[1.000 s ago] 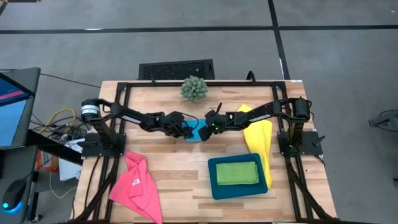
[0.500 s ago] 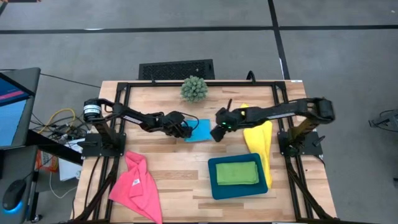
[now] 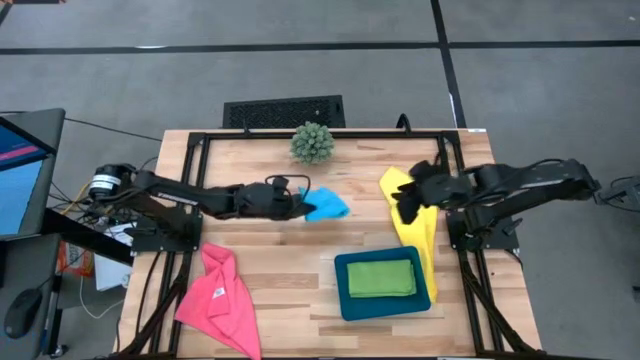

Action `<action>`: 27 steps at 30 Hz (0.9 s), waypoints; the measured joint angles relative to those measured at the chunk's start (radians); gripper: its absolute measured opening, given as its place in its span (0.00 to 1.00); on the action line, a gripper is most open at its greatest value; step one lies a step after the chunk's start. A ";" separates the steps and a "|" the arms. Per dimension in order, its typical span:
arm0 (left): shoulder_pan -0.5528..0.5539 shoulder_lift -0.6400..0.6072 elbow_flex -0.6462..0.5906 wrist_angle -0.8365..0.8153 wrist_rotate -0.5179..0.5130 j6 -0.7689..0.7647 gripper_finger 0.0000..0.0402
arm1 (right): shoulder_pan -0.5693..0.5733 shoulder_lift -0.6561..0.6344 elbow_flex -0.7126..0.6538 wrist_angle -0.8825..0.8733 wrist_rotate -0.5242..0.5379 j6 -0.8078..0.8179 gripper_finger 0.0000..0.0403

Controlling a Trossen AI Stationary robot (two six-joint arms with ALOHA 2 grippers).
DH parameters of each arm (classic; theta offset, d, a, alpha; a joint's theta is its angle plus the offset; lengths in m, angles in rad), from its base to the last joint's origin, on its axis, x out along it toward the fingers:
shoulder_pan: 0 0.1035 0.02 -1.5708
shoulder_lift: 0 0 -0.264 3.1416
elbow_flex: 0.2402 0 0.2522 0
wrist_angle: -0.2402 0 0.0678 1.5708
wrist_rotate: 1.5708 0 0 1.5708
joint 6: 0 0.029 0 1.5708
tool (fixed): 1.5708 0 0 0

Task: Fold microfiber towels
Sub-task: Stack the folded blue microfiber cloth into the blue bin

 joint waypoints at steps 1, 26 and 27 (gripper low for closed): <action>-0.028 -0.001 0.016 0.000 -0.028 -0.006 0.01 | 0.005 -0.031 0.000 0.000 0.001 0.001 0.43; -0.376 0.767 0.968 -0.148 -0.250 0.165 0.02 | 0.171 -0.275 0.000 0.003 -0.005 0.012 0.42; -0.382 0.780 0.977 -0.187 -0.263 0.148 0.02 | 0.181 -0.274 0.000 0.003 -0.005 0.012 0.42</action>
